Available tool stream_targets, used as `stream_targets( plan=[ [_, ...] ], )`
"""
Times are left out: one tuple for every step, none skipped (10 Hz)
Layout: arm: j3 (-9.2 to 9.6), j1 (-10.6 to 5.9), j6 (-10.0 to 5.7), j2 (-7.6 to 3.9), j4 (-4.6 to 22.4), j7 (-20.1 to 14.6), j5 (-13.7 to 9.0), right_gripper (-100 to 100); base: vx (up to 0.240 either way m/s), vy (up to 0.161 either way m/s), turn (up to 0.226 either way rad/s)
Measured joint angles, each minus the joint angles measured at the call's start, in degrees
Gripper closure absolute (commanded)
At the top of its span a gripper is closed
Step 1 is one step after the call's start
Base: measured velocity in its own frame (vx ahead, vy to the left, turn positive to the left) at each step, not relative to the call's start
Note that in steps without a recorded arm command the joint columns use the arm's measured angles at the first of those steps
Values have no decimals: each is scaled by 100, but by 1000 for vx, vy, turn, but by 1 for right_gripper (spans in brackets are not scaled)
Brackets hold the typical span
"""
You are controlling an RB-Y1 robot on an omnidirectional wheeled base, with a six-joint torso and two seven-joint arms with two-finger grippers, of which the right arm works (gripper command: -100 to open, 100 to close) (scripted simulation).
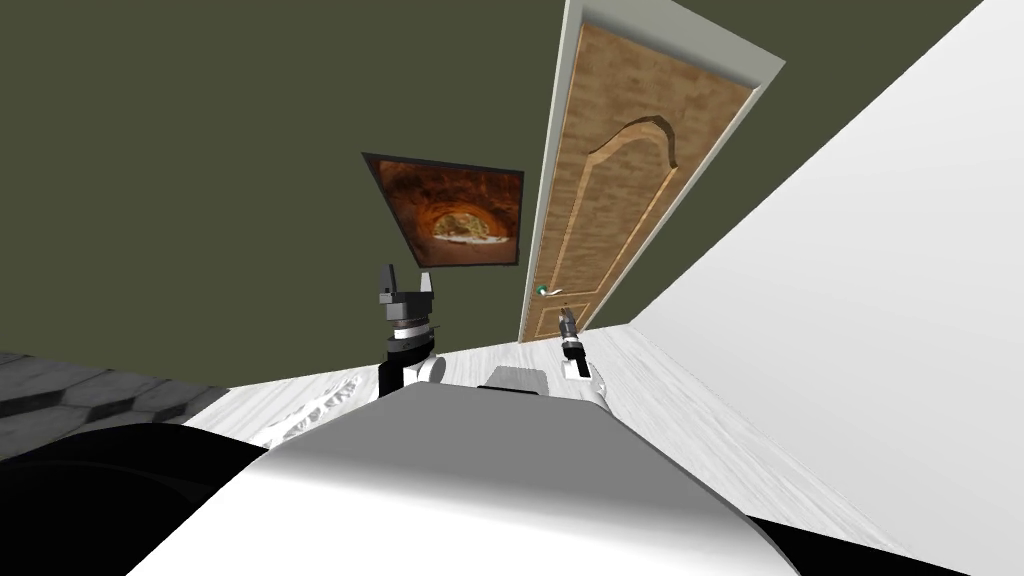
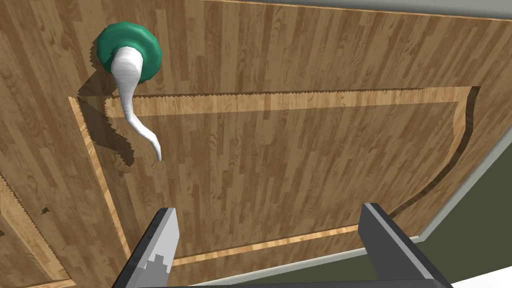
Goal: Pull the door open
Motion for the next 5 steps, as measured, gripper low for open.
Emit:
stream_targets(
  plan=[
    [-3, -98, -36, -39, 204, -13, -1, -100, 37, -107, 232],
    [-2, -189, -53, -53, 375, -13, 5, -100, 23, -86, 59],
    [-1, -229, -47, -68, 485, -16, 6, -100, 16, -73, 88],
    [-4, -300, -55, -98, 649, -28, 6, -100, 38, -84, 166],
    [-3, -370, -69, -117, 799, -32, 9, -100, 31, -65, 72]
  ],
)
